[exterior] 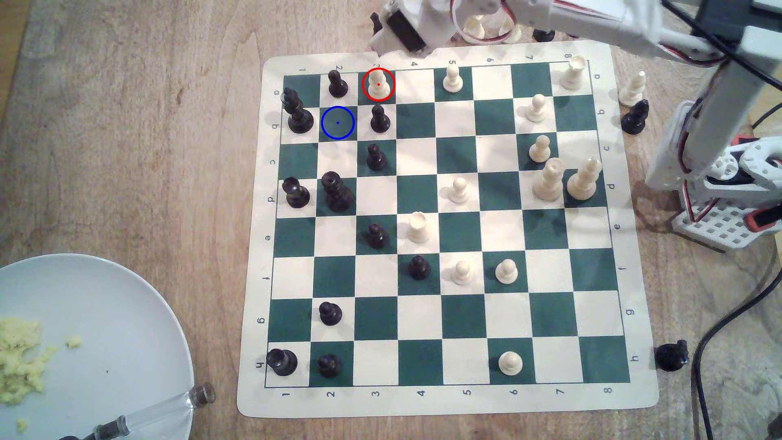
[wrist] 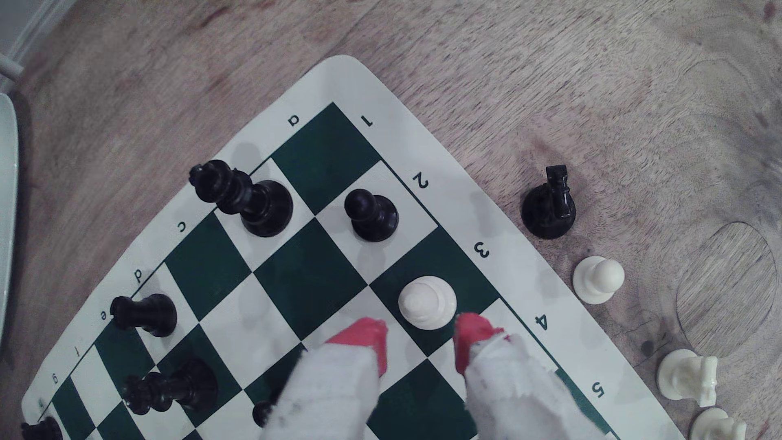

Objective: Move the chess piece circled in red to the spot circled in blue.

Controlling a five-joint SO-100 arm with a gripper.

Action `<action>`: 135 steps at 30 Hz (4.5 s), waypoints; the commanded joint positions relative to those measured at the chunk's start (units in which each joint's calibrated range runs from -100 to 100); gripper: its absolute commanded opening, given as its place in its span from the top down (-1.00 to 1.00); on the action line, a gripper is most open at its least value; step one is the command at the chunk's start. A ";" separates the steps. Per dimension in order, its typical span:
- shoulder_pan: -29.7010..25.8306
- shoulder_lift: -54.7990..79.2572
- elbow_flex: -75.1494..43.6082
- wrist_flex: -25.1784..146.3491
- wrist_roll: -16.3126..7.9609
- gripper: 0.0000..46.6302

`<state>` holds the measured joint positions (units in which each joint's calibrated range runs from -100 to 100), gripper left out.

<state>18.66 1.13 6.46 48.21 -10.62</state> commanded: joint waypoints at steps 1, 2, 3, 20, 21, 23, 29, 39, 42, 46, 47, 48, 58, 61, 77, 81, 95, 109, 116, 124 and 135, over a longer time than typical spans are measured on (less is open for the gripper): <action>-0.08 0.91 -6.19 -1.77 -0.44 0.61; -0.08 1.42 -6.55 -1.93 -0.49 0.61; -0.16 2.01 -6.92 -2.18 -0.54 0.61; -0.63 9.99 -11.36 -5.70 -2.20 0.59; -0.63 10.33 -11.54 -5.70 -2.20 0.58; -0.71 11.01 -11.54 -5.95 -2.05 0.58; -0.47 11.86 -10.90 -5.78 -1.37 0.59; -0.63 13.30 -10.36 -4.31 -0.88 0.57; -0.79 13.39 -9.73 -4.31 -0.88 0.57; -1.02 13.55 -9.09 -4.06 -0.63 0.57; -1.02 13.64 -9.00 -4.06 -0.59 0.57; -1.02 13.72 -8.91 -4.06 -0.54 0.57; -1.41 14.74 -8.55 -3.74 -0.20 0.57; -1.49 14.83 -8.55 -4.14 -0.34 0.57; -1.80 15.68 -8.55 -4.39 0.10 0.98; -1.57 15.51 -8.73 -4.14 0.54 0.98; 0.47 3.79 -11.45 -0.21 1.86 0.99; -5.24 2.43 -12.81 -3.57 1.47 0.99; -7.28 8.46 -17.34 -4.80 0.83 0.99; -7.67 13.47 -18.88 -5.46 0.73 0.99; -8.61 19.33 -22.33 -5.95 0.34 0.99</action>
<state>10.18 21.83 -9.62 43.19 -10.13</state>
